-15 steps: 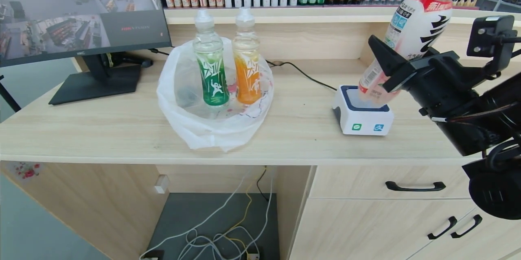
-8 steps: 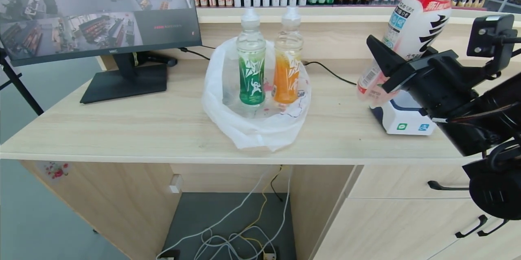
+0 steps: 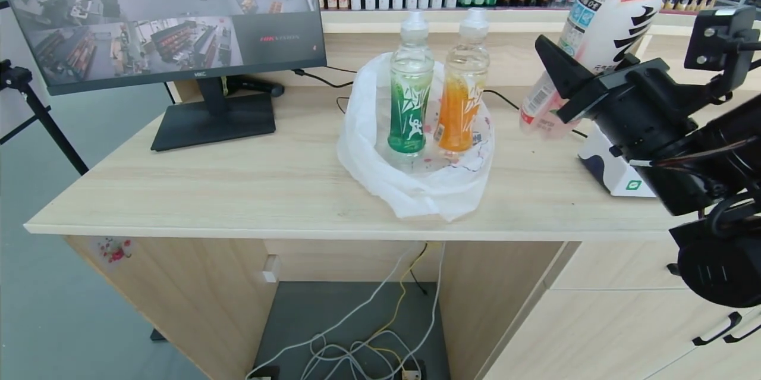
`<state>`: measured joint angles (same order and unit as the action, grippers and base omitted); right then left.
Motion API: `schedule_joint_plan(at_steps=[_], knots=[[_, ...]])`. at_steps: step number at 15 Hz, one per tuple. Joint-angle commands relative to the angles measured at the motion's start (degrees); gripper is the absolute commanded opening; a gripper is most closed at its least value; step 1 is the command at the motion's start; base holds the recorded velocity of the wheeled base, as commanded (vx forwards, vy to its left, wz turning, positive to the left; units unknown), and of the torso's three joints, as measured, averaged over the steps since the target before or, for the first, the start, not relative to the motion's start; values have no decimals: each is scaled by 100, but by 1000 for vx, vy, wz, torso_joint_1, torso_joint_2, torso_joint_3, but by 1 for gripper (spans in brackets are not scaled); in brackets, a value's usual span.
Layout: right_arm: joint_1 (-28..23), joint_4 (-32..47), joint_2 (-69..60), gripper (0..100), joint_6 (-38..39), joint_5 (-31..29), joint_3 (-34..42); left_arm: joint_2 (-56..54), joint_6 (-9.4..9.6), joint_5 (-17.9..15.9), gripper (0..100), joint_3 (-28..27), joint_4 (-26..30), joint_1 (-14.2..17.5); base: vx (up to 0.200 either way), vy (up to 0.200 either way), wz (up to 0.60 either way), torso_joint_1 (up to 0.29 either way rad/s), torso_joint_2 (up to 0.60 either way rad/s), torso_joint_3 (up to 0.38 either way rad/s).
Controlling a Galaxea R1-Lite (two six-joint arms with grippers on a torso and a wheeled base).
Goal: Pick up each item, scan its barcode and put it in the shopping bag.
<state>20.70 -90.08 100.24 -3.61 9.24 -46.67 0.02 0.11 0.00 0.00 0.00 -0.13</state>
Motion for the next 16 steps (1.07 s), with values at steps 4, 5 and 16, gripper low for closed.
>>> schedule_joint_plan(at_steps=[4, 5, 16], knots=[[514, 8, 452, 0, -26, 43, -387, -2, 7, 0, 100, 0, 0, 5, 0, 0, 0, 0, 0, 0], [655, 8, 566, 0, -26, 43, -484, -2, 7, 0, 100, 0, 0, 5, 0, 0, 0, 0, 0, 0], [1094, 8, 1604, 0, -26, -133, -1600, -2, 15, 0, 100, 0, 0, 5, 0, 0, 0, 0, 0, 0]])
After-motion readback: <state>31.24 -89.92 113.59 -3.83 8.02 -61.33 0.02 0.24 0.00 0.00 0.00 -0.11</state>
